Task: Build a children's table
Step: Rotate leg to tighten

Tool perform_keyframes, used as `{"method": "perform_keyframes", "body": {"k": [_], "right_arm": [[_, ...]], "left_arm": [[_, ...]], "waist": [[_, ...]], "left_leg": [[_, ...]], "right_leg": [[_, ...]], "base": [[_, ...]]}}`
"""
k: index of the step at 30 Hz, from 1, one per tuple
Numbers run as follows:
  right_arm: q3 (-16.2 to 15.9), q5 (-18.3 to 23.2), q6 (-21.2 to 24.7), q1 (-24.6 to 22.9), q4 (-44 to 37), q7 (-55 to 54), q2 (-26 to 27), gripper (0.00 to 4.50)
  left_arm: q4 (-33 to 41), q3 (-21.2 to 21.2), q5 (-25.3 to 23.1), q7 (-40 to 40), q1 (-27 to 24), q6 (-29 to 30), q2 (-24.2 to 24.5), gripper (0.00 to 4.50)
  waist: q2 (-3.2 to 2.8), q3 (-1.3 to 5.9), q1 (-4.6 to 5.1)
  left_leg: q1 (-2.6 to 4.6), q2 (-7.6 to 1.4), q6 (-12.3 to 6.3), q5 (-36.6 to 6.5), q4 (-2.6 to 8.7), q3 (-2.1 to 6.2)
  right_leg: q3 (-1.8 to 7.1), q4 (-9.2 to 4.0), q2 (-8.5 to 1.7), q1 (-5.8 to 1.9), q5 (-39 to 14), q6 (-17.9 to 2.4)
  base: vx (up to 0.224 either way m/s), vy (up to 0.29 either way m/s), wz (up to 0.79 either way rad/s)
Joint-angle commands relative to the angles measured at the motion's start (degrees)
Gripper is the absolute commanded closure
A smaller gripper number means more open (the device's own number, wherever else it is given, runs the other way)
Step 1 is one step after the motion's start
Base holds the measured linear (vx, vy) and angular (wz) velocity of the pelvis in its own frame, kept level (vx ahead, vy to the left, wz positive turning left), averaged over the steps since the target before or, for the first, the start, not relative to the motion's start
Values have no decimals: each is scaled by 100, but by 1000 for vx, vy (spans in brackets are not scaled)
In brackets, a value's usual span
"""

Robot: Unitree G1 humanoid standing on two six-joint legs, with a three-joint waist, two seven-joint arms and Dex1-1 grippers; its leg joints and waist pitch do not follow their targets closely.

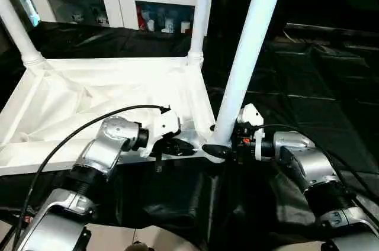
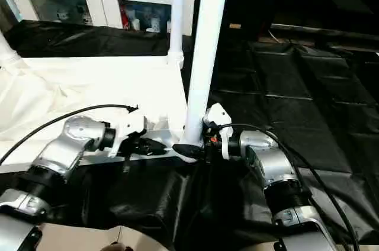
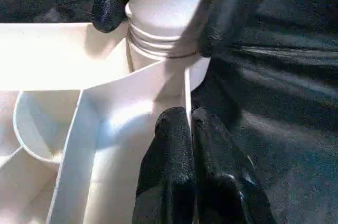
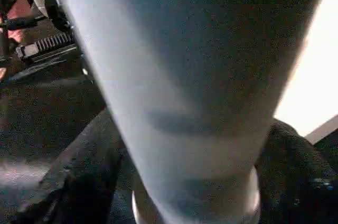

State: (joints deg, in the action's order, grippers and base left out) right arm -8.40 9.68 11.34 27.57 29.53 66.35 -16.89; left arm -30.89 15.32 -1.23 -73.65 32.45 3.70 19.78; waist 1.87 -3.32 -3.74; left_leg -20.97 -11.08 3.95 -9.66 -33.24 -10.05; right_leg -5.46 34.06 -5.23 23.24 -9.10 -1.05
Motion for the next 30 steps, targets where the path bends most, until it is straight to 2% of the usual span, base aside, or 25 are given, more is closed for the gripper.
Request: {"method": "perform_keyframes", "body": {"k": [1, 5, 9, 12, 17, 19, 22, 23, 25, 28, 29, 30], "right_arm": [[-198, 144, 149, -40, -201, 189, 61, 128], [-198, 140, 187, -58, -237, 207, 78, 158], [-148, -2, 206, -80, -159, -236, 222, 178], [-80, -146, 134, -16, 103, -736, 359, 193], [296, -320, 51, 262, 796, -2498, 1016, 196], [345, -356, 13, 322, 916, -2832, 1173, 196], [420, -441, 95, 466, 1171, -3547, 1454, 196], [461, -444, 80, 526, 1262, -3751, 1563, 196], [553, -526, -132, 730, 1562, -4354, 1839, 196], [529, -581, -395, 788, 1644, -4316, 1911, 196], [606, -416, -429, 784, 1595, -4084, 1941, 196], [614, -395, -426, 783, 1587, -4058, 1942, 140]], "left_arm": [[223, 165, 130, -189, -12, 25, -97, 450], [241, 173, 166, -191, -13, 52, -90, 450], [149, 32, 215, 104, 69, 179, -230, 450], [65, -58, 216, 325, 140, 213, -330, 450], [-598, -256, -55, 1537, 588, 234, -748, 450], [-781, -285, -114, 1829, 720, 257, -865, 450], [-1060, -314, -222, 2320, 947, 304, -1085, 450], [-1128, -328, -236, 2465, 1013, 316, -1159, 450], [-1286, -337, -271, 2703, 1161, 267, -1334, 450], [-1362, -324, -279, 2687, 1199, 165, -1395, 450], [-1381, -313, -261, 2608, 1190, 78, -1406, 450], [-1383, -312, -258, 2598, 1189, 67, -1406, 450]], "waist": [[17, 391, -11], [18, 388, -14], [35, 384, -15], [35, 372, 17], [24, 356, 108], [16, 364, 107], [17, 371, 118], [0, 373, 127], [-15, 380, 125], [-16, 393, 126], [-19, 403, 122], [-17, 405, 121]], "left_leg": [[46, -251, -258, -1426, 387, 36], [56, -247, -235, -1444, 388, 36], [53, -243, -217, -1421, 390, 40], [53, -227, -139, -1553, 397, 55], [85, -207, 58, -1841, 404, 84], [107, -206, 52, -1901, 393, 83], [89, -197, 20, -1849, 393, 76], [82, -199, 25, -1854, 400, 76], [90, -196, 43, -1837, 396, 75], [78, -198, 16, -1822, 396, 71], [58, -202, -29, -1716, 393, 66], [47, -203, -63, -1669, 396, 64]], "right_leg": [[310, -402, -359, -297, -1731, -1156], [309, -413, -360, -286, -1825, -1128], [311, -417, -365, -284, -1880, -1083], [302, -454, -377, -278, -2212, -985], [288, -514, -371, -228, -2698, -825], [287, -539, -380, -212, -2758, -785], [290, -531, -366, -217, -2604, -795], [294, -527, -366, -225, -2547, -818], [297, -516, -365, -219, -2420, -860], [298, -497, -362, -239, -2191, -907], [308, -467, -366, -262, -1966, -969], [311, -456, -358, -274, -1853, -997]], "base": [[0, 0, 0], [0, 0, 0], [0, 0, 0], [0, 0, 0], [0, 0, 0], [0, 0, 0], [0, 0, 0], [0, 0, 0], [0, 0, 0], [0, 0, 0], [0, 0, 0], [0, 0, 0]]}}
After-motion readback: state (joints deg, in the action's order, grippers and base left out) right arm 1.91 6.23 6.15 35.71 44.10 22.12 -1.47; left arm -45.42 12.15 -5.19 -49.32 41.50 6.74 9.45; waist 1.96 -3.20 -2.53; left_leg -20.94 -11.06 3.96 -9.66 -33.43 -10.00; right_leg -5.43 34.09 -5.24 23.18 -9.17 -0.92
